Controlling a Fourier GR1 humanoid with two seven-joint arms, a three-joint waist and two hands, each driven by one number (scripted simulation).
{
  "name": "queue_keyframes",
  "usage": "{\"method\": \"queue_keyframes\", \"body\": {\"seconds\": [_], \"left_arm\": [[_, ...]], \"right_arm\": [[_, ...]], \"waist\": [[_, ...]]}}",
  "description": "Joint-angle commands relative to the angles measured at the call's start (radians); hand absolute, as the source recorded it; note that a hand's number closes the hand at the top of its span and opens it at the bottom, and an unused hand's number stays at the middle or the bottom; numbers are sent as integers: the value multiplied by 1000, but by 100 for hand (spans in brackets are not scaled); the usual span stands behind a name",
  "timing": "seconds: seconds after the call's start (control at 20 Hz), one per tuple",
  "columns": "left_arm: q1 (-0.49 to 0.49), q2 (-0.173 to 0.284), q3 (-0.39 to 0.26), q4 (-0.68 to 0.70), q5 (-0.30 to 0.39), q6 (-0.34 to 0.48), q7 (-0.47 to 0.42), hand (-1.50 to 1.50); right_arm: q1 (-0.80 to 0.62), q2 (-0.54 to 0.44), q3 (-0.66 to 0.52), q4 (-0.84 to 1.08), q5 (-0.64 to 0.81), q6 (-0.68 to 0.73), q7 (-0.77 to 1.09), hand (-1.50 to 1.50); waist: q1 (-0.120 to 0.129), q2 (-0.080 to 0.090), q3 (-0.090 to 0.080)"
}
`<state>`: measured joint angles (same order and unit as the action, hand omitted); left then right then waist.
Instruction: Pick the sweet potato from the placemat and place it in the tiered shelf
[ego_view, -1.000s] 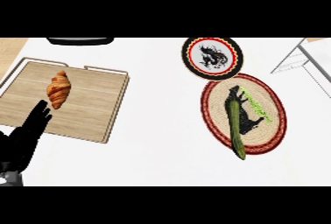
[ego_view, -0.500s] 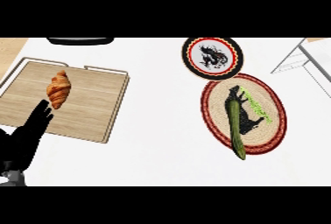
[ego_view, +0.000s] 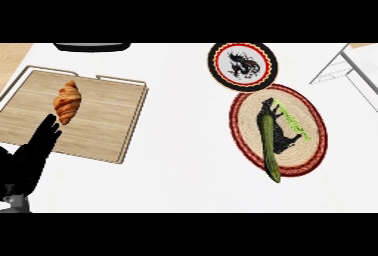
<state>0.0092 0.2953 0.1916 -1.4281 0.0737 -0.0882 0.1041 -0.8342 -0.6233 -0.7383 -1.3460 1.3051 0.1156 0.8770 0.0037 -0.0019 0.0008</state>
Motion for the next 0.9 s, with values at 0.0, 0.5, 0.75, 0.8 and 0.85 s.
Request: {"method": "queue_keyframes", "body": {"seconds": [0.0,0.5,0.75,0.8,0.85], "left_arm": [[-16,2,12,32,10,-10,3,0],[34,1,13,-40,-8,-5,21,0],[37,14,39,-9,-2,-13,-5,0],[8,-2,32,-6,-7,14,30,0],[36,8,29,-27,-6,-5,23,0]], "right_arm": [[-34,2,-41,-78,-86,-22,24,-150],[5,17,-72,-452,-231,53,121,-150],[-30,-70,-75,-712,-232,302,279,-150],[-23,-83,-118,-737,-248,344,292,-150],[-40,-107,-115,-778,-234,385,322,-150]], "waist": [[-7,-1,-1],[-13,-4,-1],[-31,-11,-3],[-43,-13,-3],[-39,-16,-3]]}}
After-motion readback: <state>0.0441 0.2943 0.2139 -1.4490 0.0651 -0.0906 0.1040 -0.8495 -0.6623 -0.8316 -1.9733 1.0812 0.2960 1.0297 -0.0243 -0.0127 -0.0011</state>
